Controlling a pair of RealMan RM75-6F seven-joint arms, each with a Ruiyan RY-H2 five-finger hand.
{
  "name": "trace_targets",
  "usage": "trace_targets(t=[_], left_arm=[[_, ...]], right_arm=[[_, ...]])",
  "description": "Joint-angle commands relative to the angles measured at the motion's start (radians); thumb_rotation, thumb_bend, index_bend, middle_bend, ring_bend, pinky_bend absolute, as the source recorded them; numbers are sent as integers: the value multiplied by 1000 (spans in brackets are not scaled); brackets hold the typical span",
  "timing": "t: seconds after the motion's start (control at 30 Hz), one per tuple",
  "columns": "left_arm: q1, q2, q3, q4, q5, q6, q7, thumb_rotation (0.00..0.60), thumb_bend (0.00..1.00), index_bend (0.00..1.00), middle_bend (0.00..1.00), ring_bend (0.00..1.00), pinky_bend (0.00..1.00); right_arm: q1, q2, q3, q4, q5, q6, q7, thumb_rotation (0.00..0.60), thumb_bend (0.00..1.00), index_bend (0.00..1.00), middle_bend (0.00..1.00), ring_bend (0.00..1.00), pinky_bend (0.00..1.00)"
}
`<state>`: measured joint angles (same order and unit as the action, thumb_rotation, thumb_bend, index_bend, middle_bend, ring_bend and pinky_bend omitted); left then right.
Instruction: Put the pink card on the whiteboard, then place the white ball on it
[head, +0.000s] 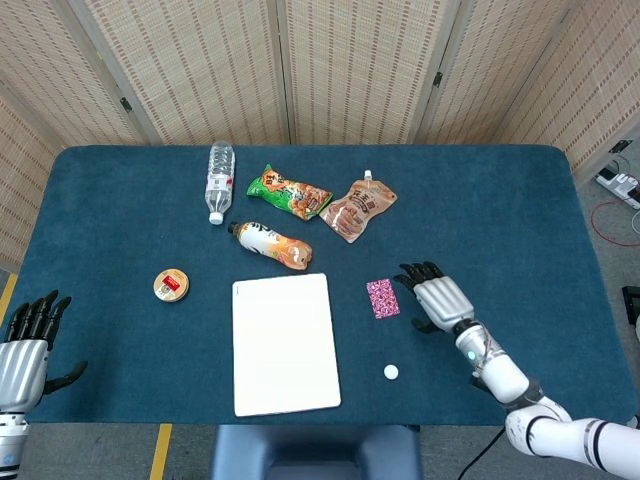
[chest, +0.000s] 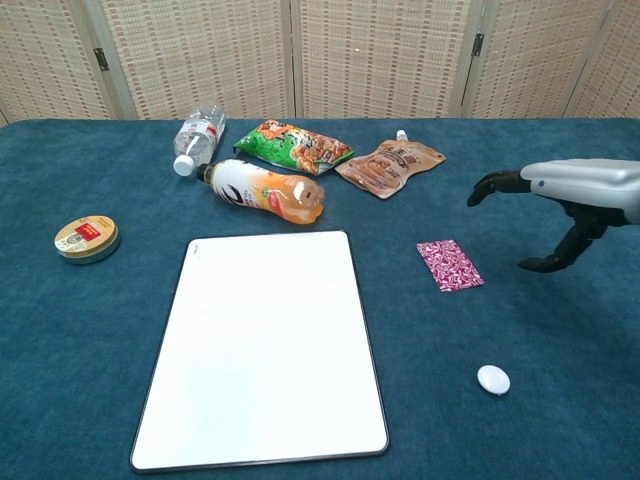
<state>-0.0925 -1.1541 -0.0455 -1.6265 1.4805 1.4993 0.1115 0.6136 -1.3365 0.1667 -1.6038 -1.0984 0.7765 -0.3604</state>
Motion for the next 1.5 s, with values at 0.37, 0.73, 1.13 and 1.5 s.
trace_targets(t=[0.37,0.73,1.13,1.5], left_arm=[[-2,-10,2,11,7,-4,-2,600,246,21,16,49,0],[-5,-14,3,27,8,-13,-15,600,246,26,16,47,0],[-7,-16,2,35,5,-18,-23,600,246,29,16,47,0],[-12,-17,1,41,0,-29,-29,600,246,60,16,47,0]], right_arm=[[173,-113,-34,67,332,-25,-213,600,291,148,45,48,0],[221,-169,-63,126,431,1,-222,600,291,148,45,46,0],[258,-204,-88,169,464,5,-224,600,290,148,45,48,0],[281,-219,-105,185,493,11,-234,600,291,148,46,46,0]])
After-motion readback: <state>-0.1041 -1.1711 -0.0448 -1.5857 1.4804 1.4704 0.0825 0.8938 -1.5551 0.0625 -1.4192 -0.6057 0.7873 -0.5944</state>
